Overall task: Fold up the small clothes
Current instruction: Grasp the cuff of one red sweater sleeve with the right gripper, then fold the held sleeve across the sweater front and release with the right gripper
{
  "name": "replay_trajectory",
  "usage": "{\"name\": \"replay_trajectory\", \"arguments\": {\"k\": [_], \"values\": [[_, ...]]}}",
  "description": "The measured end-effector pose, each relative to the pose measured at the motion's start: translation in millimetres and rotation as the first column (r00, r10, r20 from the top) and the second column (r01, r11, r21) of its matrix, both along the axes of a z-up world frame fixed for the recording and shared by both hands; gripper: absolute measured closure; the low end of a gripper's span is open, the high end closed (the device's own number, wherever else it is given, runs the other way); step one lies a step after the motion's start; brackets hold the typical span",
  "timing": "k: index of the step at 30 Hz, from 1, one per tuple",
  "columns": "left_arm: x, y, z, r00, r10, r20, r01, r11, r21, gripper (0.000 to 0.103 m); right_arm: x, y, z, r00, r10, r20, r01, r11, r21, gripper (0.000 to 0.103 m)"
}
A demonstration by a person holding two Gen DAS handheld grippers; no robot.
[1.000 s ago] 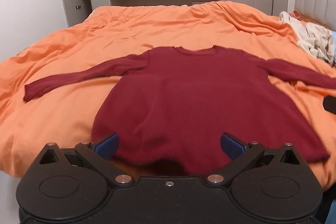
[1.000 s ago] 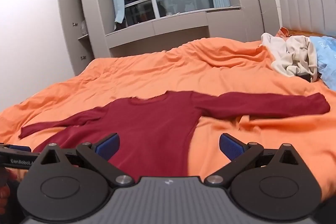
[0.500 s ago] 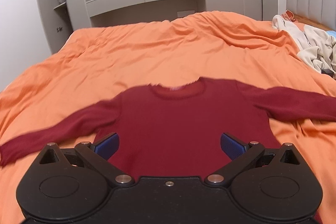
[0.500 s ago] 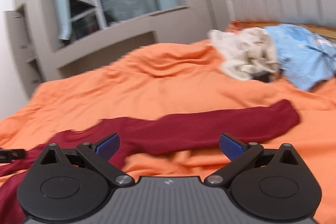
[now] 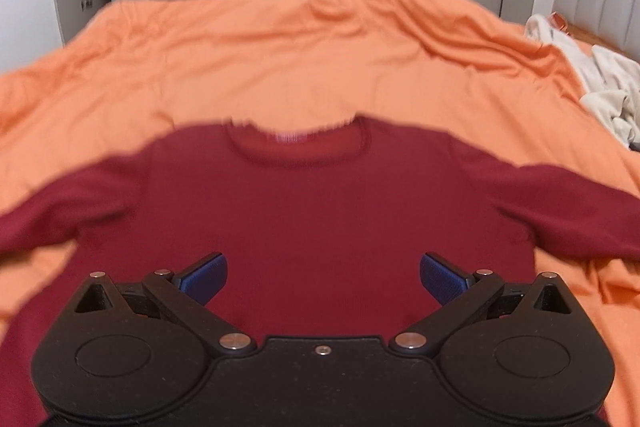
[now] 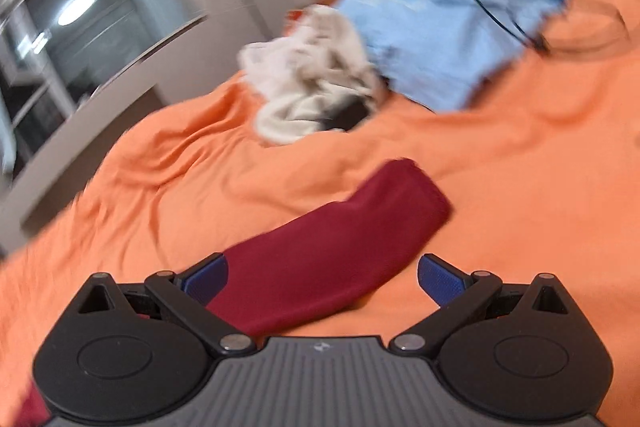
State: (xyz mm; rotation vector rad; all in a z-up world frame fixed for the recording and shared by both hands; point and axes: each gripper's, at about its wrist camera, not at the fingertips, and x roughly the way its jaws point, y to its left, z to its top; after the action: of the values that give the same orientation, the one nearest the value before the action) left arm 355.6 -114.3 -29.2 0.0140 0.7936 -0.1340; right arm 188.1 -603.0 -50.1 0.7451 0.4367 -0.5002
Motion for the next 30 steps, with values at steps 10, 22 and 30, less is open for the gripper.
{"name": "replay_trajectory", "arguments": {"k": [10, 22, 30], "values": [[10, 8, -32, 0.995, 0.043, -0.088, -0.045, 0.999, -0.021, 0.001, 24, -33, -46, 0.970, -0.232, -0.075, 0.241, 0.960, 0.145, 0.041], [21, 43, 20, 0.998, 0.067, -0.021, -0.066, 0.998, 0.008, 0.001, 32, -9, -20, 0.971, -0.236, -0.035, 0.233, 0.970, -0.068, 0.097], [23, 92, 28, 0.993, 0.115, -0.007, -0.115, 0.993, -0.038, 0.001, 75, 73, 68, 0.997, 0.052, 0.055, -0.031, 0.942, -0.334, 0.098]]}}
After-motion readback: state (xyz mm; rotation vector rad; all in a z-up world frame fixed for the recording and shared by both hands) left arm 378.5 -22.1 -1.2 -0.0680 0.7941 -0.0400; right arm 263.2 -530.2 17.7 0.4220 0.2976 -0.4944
